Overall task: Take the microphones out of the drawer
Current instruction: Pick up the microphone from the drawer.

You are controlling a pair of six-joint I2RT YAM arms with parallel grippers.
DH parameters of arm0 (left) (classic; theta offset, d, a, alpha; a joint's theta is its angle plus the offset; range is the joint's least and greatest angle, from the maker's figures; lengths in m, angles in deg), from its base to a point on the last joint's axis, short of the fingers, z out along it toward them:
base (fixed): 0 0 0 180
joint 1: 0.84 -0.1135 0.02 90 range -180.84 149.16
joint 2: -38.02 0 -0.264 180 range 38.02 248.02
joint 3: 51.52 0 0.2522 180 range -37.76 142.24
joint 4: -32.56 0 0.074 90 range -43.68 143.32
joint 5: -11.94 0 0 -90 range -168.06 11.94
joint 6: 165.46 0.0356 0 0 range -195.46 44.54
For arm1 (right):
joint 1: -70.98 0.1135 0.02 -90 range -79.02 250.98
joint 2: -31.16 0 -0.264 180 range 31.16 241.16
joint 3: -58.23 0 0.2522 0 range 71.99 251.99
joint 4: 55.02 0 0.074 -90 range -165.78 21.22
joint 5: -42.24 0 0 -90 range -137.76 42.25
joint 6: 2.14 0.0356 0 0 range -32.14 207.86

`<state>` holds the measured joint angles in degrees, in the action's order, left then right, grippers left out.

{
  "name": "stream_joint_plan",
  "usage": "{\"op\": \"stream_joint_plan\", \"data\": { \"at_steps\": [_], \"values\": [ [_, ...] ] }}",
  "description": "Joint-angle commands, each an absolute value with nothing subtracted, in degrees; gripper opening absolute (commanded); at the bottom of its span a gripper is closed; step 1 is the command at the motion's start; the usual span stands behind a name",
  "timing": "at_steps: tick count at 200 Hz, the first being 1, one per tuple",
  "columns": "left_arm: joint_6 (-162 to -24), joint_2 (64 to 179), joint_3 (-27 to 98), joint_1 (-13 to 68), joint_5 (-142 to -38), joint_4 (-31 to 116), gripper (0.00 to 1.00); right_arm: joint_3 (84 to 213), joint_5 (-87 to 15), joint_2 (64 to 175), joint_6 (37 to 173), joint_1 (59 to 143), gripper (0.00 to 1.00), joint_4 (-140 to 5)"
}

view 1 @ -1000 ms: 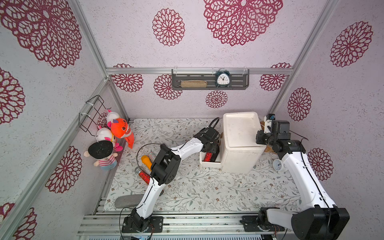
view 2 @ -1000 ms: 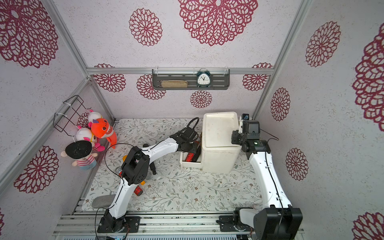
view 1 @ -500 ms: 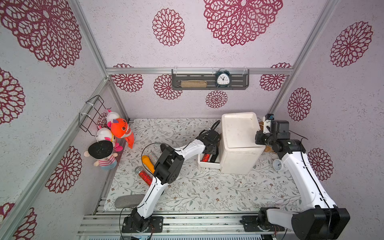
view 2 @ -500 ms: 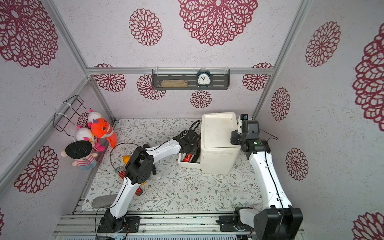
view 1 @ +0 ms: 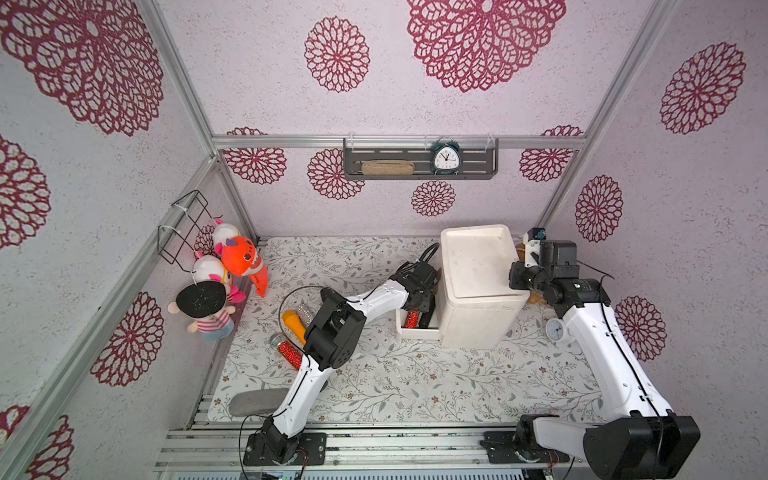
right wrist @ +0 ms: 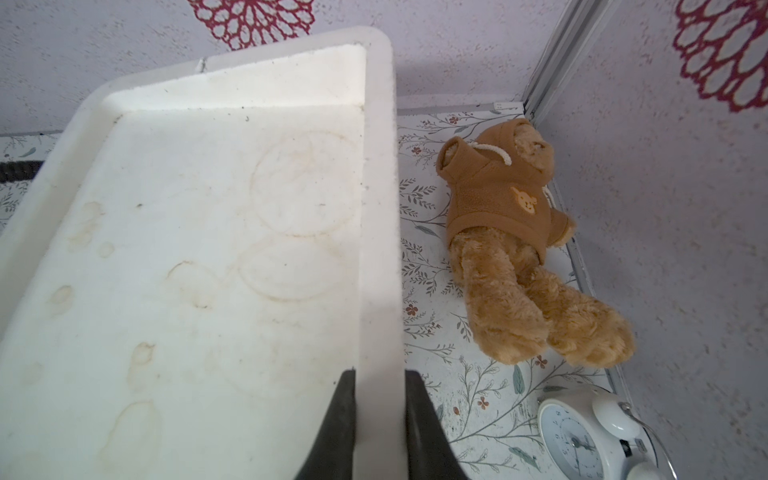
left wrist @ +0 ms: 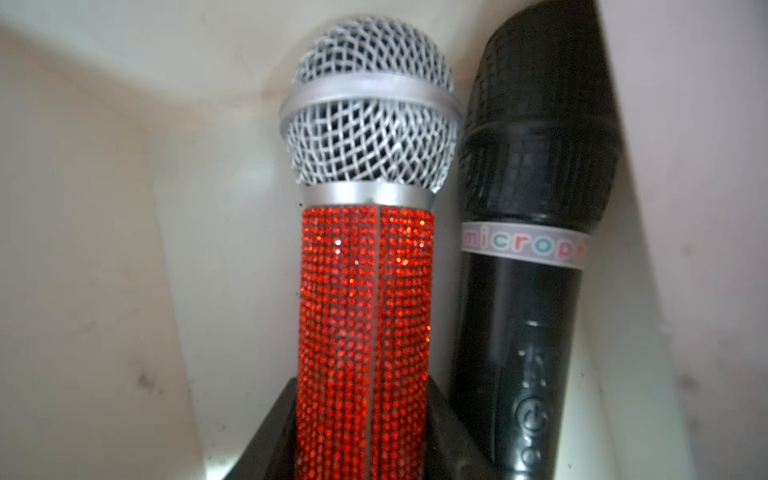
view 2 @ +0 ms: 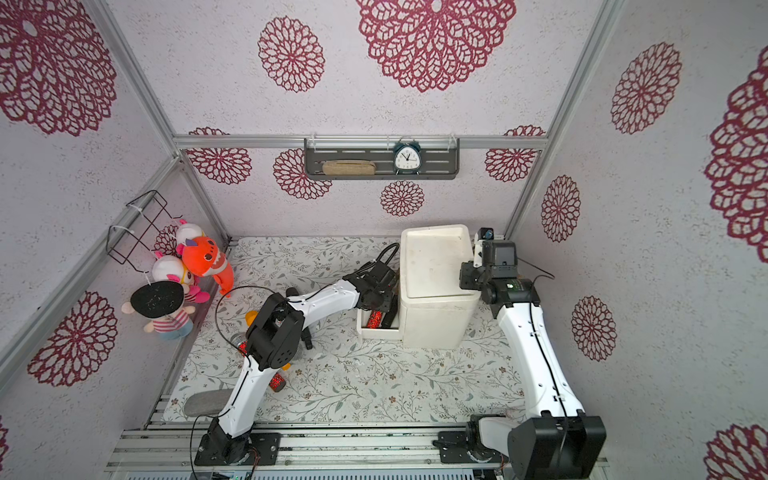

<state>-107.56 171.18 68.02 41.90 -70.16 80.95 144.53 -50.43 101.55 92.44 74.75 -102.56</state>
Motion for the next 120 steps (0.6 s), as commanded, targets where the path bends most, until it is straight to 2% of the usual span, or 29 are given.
{"op": "stream_joint_plan", "data": {
  "at_steps": [1,120],
  "values": [
    [-108.67,168.21,66.78,40.84,-71.73,87.24,0.0,150.27,-49.73,98.85,94.19,74.58,0.0,-93.5],
    [-115.6,153.11,59.62,32.45,-87.38,80.56,0.0,149.08,-49.46,98.66,94.46,74.84,0.0,-93.11]
  ]
}}
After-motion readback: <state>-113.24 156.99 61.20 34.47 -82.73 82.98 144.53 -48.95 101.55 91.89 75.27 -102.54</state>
